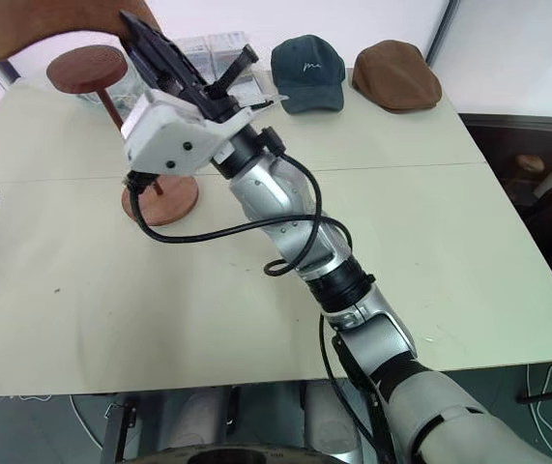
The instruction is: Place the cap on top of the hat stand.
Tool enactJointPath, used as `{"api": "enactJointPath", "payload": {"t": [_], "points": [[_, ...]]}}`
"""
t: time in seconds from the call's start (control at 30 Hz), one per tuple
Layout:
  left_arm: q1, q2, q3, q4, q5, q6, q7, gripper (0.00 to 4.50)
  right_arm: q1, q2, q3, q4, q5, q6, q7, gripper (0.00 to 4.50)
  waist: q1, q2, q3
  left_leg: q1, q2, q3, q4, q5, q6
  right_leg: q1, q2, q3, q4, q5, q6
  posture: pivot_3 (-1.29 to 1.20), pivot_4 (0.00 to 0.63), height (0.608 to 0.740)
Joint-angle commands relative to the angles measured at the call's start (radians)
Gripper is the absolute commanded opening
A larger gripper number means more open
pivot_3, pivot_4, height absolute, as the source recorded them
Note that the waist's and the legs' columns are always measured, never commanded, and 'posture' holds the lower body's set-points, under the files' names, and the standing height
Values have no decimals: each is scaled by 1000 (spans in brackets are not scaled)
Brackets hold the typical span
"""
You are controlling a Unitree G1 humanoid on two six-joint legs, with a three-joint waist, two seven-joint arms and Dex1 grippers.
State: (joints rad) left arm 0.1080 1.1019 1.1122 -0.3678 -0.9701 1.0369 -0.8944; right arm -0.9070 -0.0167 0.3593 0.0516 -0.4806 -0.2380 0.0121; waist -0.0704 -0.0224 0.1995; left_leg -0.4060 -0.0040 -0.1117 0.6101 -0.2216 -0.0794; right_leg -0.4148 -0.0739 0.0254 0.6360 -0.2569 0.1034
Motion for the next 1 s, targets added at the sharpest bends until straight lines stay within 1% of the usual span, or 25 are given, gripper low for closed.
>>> {"api": "enactJointPath", "payload": {"t": [0.03,0.27,0.53,0.77,0.87,1.0], "points": [[-6,4,52,-21,-8,6,11,3490,-34,31,20,46,-40,-51,-58,58,1,0,0,0,0,0,0,0,0,0,0,0,0,0,0,0,150,740],[-22,-11,28,-34,-23,4,43,3490,-53,54,58,182,-112,-105,-136,58,0,0,0,0,0,0,0,1,-1,0,0,0,0,1,-1,0,150,740],[-46,-27,-14,-34,-33,-10,79,3490,-60,52,118,246,-220,-100,-173,58,0,0,0,0,0,0,0,1,-1,0,0,0,1,1,-1,0,150,740],[-78,-18,-43,-18,-36,-17,83,3490,-16,35,139,240,-240,-111,-166,58,0,-1,-1,0,0,0,0,1,-1,-1,1,0,3,1,-1,0,150,740],[-86,-16,-51,-14,-30,-17,80,3490,6,26,134,231,-242,-110,-160,974,0,-1,-1,0,0,-1,1,1,-1,-2,1,0,5,1,-1,0,150,740],[-91,-14,-61,-10,-29,-19,78,3490,36,10,136,218,-249,-110,-157,2863,0,-1,-1,0,0,-1,1,2,-3,-4,1,0,10,1,-1,0,150,740]]}}
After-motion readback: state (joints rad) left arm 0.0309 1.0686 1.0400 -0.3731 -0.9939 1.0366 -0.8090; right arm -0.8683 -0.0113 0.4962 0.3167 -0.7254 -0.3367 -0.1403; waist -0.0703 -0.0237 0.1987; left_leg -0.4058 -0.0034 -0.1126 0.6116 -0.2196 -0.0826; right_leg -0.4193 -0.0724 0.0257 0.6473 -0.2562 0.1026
